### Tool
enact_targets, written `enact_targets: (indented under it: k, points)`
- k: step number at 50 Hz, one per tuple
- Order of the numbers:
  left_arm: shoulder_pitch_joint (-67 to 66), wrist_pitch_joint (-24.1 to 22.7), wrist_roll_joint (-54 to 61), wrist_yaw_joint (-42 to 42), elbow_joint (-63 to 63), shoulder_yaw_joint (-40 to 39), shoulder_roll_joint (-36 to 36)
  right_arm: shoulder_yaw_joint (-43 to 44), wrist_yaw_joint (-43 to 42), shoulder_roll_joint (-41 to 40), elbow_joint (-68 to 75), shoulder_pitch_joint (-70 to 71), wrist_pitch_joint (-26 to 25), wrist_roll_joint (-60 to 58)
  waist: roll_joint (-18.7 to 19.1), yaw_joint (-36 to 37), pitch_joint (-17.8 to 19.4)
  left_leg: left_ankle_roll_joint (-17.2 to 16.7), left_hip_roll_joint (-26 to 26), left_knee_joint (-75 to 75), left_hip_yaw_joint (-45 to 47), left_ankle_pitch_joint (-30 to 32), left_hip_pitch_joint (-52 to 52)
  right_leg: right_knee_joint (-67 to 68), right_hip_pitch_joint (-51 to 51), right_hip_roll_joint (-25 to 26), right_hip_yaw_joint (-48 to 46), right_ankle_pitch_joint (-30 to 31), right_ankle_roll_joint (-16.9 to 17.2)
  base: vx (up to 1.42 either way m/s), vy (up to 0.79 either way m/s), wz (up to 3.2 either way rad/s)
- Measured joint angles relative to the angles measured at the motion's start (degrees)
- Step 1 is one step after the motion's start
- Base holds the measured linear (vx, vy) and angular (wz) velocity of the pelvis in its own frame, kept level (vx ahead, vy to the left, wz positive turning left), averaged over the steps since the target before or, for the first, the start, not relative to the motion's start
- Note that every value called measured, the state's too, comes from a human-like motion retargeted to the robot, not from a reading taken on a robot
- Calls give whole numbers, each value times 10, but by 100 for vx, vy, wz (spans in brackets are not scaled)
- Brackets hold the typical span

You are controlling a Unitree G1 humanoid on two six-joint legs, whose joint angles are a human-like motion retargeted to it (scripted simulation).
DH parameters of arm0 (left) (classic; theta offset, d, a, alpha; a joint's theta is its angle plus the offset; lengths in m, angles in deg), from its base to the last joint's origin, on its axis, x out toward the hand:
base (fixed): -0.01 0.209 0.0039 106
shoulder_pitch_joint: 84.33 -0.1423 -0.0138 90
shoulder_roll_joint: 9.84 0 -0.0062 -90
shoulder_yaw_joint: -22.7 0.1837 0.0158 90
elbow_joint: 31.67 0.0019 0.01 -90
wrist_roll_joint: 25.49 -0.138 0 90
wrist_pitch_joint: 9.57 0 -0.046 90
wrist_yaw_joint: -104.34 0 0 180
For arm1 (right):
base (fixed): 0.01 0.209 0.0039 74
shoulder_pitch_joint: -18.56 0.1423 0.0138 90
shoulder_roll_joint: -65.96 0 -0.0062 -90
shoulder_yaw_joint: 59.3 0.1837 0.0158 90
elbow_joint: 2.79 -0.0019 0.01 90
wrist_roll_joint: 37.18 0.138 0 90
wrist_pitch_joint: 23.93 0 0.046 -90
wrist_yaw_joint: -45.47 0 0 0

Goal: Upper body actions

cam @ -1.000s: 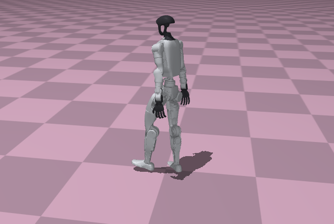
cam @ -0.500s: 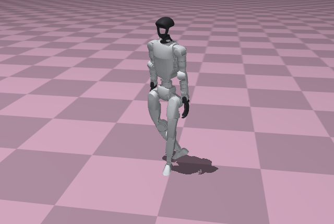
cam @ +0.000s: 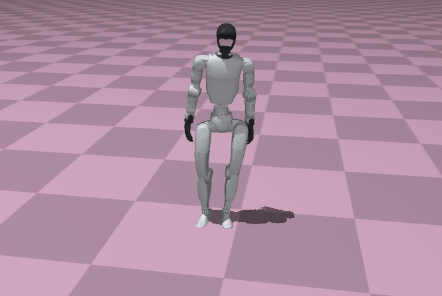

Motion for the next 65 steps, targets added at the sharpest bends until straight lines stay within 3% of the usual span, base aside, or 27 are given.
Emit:
enact_targets:
  k: [2,5,20,25,30,32,35,40,45,52,57,62,65]
  points:
    - [4,-12,40,2,7,-32,-15,-5,-1,0,-5,9,1,-7,3,18,-3,-5,7,1,7,-2,-2,4,-3,12,10,-8,-5,-2,-15,13]
    - [-5,-19,74,20,8,-41,-20,-18,-5,-1,-14,10,1,-21,9,-11,-11,-12,15,3,-8,1,1,0,6,16,-4,-14,-3,6,-18,56]
    - [12,-19,8,7,-39,3,-12,-2,-4,4,4,3,-2,-17,-2,-27,-42,-71,40,100,14,-11,-33,15,-21,20,48,-22,-12,-1,-10,-27]
    - [23,-25,3,13,-48,3,-20,14,-11,14,18,1,2,11,-3,-4,-46,-62,17,108,-60,-11,-49,20,-39,18,105,-8,-18,4,8,-136]
    - [26,-26,-5,11,-48,11,-18,17,-8,20,18,0,3,17,10,43,-49,-104,-18,68,-219,17,-52,25,-60,40,178,9,-26,5,14,-170]
    - [29,-28,-4,12,-48,17,-17,16,-6,22,12,3,3,12,12,44,-45,-98,-12,57,-200,21,-48,31,-69,43,200,15,-24,1,16,-127]
    - [38,-27,-3,14,-38,24,-16,18,0,23,-10,6,2,-3,23,27,-34,-55,7,34,-116,8,-32,36,-75,49,221,28,-22,2,21,-106]
    - [58,-20,-16,26,-15,28,-3,10,-3,23,-19,11,18,37,39,-9,-7,-41,28,18,-40,13,-17,40,-84,55,241,50,-29,-1,21,-139]
    - [76,-19,-26,22,-16,49,14,12,12,28,-5,3,20,57,45,13,3,-35,47,11,47,5,-8,36,-76,8,44,11,-69,-8,12,-159]
    - [81,-23,-31,25,-13,68,23,3,-9,40,-6,3,14,23,56,33,9,-39,71,-12,220,-15,25,31,-67,-36,-182,-39,-57,-14,3,-242]
    - [61,-22,-41,29,-3,80,29,5,3,35,-10,15,17,25,63,18,-4,-50,84,-22,319,-35,39,10,-53,-30,-339,-54,-61,-15,-24,-282]
    - [48,-21,-55,32,2,89,32,12,18,37,6,28,17,30,69,-11,-13,-66,87,-35,399,-50,55,9,-45,-7,-406,-7,-82,-22,-39,-255]
    - [46,-21,-62,32,2,96,32,18,19,44,15,20,15,37,76,-49,-21,-81,100,-29,421,-55,60,2,-17,13,-477,-3,-74,-23,-38,-170]
